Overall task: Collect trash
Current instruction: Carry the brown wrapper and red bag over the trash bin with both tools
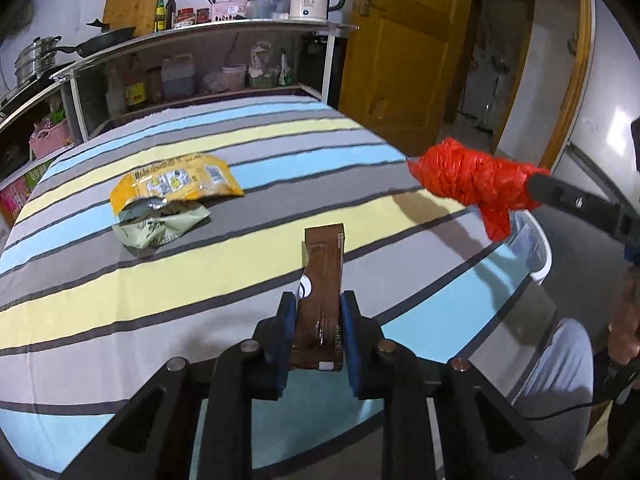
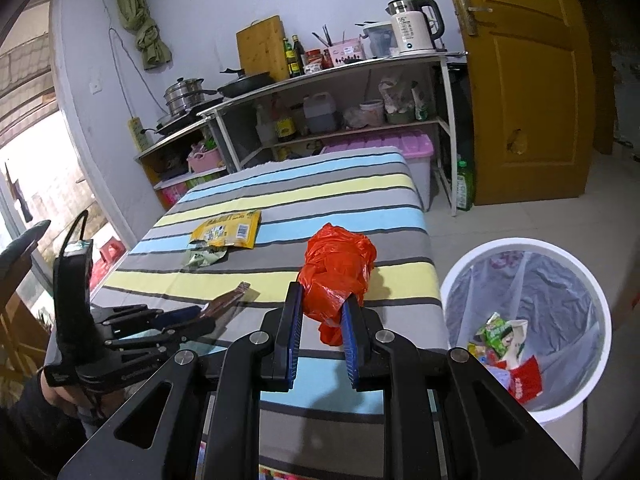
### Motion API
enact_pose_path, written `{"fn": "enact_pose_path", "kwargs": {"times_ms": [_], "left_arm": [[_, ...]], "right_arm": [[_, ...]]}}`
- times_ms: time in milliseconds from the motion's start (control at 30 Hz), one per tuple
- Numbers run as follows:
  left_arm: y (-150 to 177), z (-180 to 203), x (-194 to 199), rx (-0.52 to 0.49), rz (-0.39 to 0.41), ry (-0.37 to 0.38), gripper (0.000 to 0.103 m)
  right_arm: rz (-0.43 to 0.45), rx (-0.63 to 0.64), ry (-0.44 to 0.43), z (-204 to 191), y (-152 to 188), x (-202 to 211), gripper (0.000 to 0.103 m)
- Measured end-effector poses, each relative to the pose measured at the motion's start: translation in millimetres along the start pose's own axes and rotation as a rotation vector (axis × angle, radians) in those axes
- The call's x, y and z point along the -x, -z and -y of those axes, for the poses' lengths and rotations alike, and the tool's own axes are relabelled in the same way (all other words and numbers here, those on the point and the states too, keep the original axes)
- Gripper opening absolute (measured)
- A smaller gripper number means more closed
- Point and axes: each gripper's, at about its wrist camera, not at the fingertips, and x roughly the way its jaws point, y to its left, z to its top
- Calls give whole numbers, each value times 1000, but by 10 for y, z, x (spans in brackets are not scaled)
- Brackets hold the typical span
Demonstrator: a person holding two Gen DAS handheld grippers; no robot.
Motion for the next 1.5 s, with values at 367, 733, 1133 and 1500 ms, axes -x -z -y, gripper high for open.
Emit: {"fn": "enact_pose_path", "kwargs": {"times_ms": [367,733,1133,1500], "left_arm": [[-258,388,38,-1,58,77,23],[-491,959,-117,-69,65,170,23],[-668,1503,-445,-131,31,243,23],[-739,1794,-871,-153,-43,277,24]], "right_arm": [[44,-35,44,241,6,239,19],[78,-109,122,693,67,464,19],[73,-200,180,1202,204,527,19],[27,-275,207,1592,352,422,19]]}}
